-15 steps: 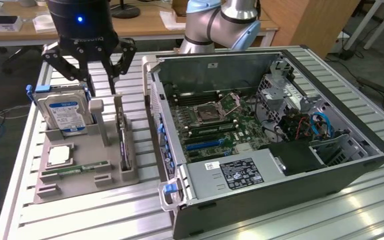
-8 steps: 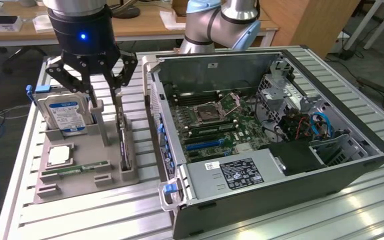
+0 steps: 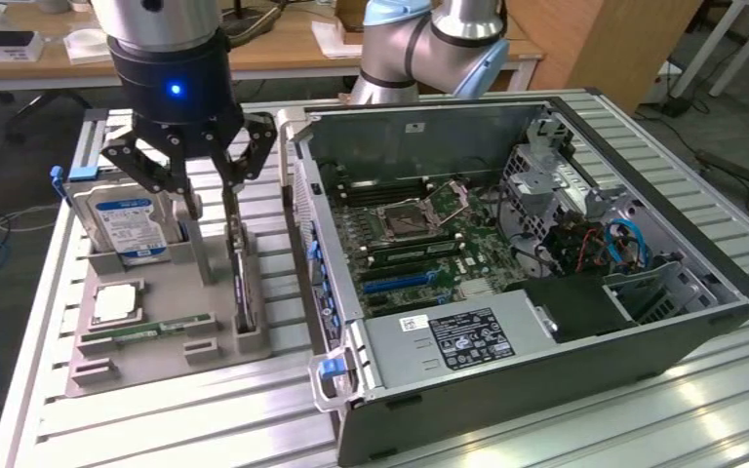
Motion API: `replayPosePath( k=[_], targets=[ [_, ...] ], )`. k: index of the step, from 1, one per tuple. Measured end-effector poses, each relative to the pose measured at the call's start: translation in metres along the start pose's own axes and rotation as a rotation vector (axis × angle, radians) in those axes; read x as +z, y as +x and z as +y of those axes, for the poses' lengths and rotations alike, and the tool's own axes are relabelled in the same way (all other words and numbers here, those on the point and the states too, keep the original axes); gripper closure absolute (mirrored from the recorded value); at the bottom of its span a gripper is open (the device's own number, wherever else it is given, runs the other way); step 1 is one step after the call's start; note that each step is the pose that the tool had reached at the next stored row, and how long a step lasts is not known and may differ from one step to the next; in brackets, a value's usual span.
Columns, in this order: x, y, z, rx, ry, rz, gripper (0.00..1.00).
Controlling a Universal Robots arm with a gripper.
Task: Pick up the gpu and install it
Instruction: 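Pick up the gpu and move the gpu toward the slot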
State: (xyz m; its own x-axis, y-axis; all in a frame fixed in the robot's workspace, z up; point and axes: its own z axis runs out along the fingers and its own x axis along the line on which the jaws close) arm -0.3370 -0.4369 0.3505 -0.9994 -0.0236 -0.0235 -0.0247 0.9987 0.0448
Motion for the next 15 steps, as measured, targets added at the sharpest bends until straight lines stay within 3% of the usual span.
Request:
replayPosePath(
  k=[9, 15],
  targets=[
    [0.0161, -0.001, -0.0053, 0.000, 0.0001, 0.0000, 0.59],
    [0.0265, 0.000, -0.0185, -0.002, -0.0001, 0.0001, 0.59]
  ],
)
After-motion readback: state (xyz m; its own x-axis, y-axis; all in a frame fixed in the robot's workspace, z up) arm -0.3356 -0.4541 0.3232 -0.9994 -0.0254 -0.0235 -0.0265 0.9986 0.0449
